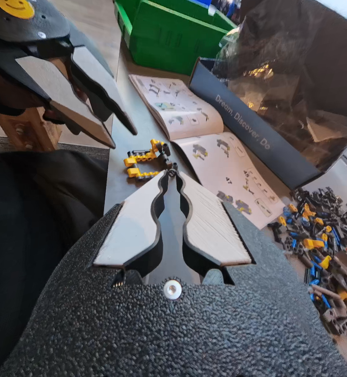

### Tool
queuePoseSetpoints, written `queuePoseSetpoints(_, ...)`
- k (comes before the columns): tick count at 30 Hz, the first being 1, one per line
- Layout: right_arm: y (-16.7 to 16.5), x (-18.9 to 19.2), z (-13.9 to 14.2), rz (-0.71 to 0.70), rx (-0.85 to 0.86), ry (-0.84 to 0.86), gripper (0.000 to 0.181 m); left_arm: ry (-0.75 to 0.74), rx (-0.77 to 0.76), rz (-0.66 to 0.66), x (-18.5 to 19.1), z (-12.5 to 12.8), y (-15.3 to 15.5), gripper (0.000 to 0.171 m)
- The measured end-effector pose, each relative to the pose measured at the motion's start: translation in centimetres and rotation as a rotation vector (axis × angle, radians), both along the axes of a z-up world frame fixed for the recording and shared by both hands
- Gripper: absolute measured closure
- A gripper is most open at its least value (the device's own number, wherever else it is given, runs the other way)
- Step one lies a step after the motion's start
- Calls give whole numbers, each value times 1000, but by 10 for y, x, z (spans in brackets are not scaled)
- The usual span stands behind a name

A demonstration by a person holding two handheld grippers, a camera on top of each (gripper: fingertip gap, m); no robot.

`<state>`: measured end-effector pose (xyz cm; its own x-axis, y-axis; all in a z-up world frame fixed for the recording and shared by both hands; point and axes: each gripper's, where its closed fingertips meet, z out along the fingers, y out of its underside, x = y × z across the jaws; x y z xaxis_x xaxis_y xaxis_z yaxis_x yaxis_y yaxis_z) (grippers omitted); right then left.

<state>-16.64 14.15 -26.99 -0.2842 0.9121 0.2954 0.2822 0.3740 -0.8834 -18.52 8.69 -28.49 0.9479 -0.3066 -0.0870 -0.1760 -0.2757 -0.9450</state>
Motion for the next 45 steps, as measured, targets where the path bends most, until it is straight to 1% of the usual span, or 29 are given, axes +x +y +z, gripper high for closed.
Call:
queuePoseSetpoints(4,3,16,-13,-21,0,-141,175,5,13,-18,3,3,4,148)
queuePoseSetpoints(7,2,25,-14,-22,-11,-203,175,0,20,-39,5,5,8,148)
queuePoseSetpoints(11,3,40,-23,-24,-15,-346,175,-3,-58,-98,11,-8,11,149)
queuePoseSetpoints(14,10,45,-24,-53,-18,-391,175,13,-68,-116,12,-9,11,148)
queuePoseSetpoints(18,16,50,-27,-57,-55,-462,175,11,-61,-113,11,-9,8,148)
queuePoseSetpoints(20,22,49,-28,-64,-51,-475,175,12,-56,-104,9,-7,7,148)
queuePoseSetpoints(23,20,45,-27,-33,-86,-482,175,22,-57,-93,7,-2,5,147)
queuePoseSetpoints(26,13,40,-31,19,-99,-515,175,110,-73,-123,9,3,8,153)
queuePoseSetpoints(28,11,37,-35,43,-71,-540,175,193,-147,-178,14,-2,12,152)
queuePoseSetpoints(31,6,34,-40,73,-52,-577,175,315,-272,-262,17,-19,16,152)
queuePoseSetpoints(33,5,34,-44,86,-40,-600,175,392,-337,-248,9,-28,20,150)
queuePoseSetpoints(35,4,36,-47,92,-36,-618,175,433,-373,-256,7,-33,19,150)
queuePoseSetpoints(38,4,40,-53,98,-38,-644,175,440,-387,-249,6,-35,17,153)
queuePoseSetpoints(41,2,39,-56,103,-62,-628,175,461,-377,-245,2,-31,13,148)
queuePoseSetpoints(43,2,38,-56,110,-61,-613,175,416,-363,-250,2,-25,11,146)
queuePoseSetpoints(45,4,37,-55,104,-57,-601,169,353,-366,-256,1,-25,10,146)
